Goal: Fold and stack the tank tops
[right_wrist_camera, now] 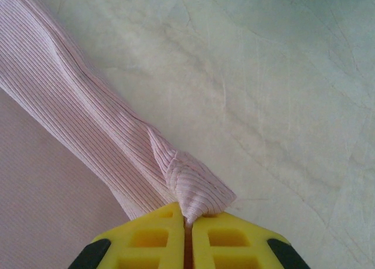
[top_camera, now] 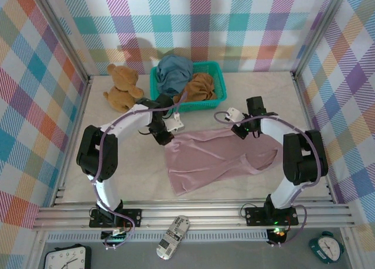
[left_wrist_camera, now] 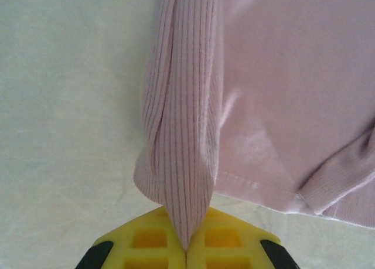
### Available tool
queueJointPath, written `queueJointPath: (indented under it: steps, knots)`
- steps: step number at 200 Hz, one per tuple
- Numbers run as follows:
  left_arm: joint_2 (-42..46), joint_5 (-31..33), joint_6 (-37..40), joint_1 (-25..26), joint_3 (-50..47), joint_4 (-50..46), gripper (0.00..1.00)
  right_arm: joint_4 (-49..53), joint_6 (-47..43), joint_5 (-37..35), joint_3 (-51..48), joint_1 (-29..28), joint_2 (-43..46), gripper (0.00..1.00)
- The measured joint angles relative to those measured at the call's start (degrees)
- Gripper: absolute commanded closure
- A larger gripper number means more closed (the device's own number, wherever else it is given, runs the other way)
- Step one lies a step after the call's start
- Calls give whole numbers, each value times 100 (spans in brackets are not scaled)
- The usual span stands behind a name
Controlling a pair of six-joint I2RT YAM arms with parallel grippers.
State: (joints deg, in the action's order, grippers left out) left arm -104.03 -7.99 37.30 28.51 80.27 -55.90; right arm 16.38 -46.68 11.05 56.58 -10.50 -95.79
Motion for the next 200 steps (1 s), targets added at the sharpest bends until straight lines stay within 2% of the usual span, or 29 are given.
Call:
queueJointPath:
  steps: [54, 120, 171, 200]
  knots:
    - [369, 225, -101, 280, -487, -111, 99, 35, 205, -81, -595, 7, 636, 88]
    - [444, 321, -262, 605, -1102, -94, 94, 243, 293, -129, -1287, 11, 964, 79]
    - [452, 282, -503, 721, -1158, -101, 65, 610, 278, -278, -1394, -52, 1095, 74]
    - [647, 103, -739, 745, -1185, -192, 49, 881, 310, -385, -1394, -70, 1410, 65]
